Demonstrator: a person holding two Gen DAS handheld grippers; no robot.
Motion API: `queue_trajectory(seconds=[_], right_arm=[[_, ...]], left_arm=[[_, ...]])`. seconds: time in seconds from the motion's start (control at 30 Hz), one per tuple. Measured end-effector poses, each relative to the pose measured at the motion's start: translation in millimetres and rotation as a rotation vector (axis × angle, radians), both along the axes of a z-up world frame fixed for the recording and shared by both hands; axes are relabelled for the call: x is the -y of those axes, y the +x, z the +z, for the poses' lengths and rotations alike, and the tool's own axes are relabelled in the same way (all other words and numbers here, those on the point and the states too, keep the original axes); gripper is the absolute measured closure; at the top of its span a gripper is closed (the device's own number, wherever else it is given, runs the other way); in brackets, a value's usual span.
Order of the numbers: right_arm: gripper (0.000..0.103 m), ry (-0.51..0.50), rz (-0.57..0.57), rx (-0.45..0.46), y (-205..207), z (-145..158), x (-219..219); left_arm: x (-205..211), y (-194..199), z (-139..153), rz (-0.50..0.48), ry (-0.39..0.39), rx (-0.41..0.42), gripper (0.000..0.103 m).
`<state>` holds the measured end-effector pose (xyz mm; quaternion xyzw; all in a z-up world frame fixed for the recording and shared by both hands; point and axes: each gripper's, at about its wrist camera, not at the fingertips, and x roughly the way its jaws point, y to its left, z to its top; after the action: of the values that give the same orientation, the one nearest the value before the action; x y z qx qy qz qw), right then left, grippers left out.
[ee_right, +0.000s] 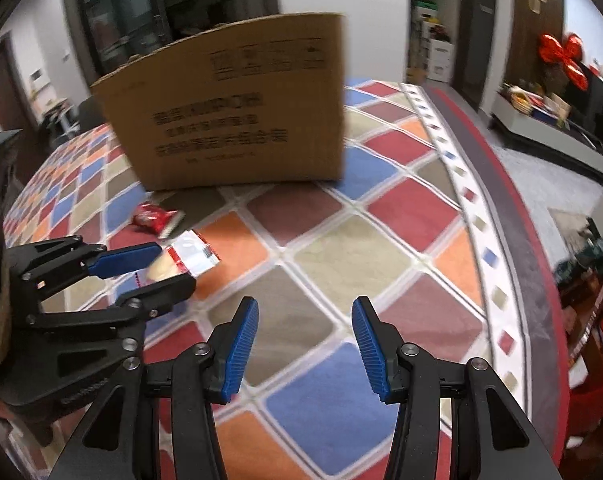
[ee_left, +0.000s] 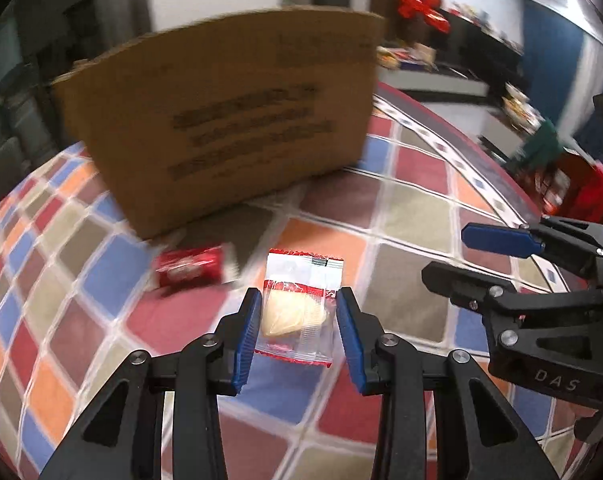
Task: Organize snacks
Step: 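Grasp the clear bread bag with the left gripper while the right grasps the red candy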
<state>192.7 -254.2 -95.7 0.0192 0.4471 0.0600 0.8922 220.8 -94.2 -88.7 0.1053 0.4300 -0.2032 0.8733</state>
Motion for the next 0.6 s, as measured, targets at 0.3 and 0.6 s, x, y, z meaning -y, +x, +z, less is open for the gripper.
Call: queue_trajectory(seconds=[0.3,0.6], right_arm=[[0.053,0.006,0.254,0.043,23.4,8.1,-60.9],[0.053,-0.104,0.455,-0.002,64.3,3.5,-117.2]], left_arm=[[-57.3,-1.7,7.0,0.209,-0.025,0.012,0.065],[-93.0,11.5,1.6,0.326,-0.012,0.026,0.065]])
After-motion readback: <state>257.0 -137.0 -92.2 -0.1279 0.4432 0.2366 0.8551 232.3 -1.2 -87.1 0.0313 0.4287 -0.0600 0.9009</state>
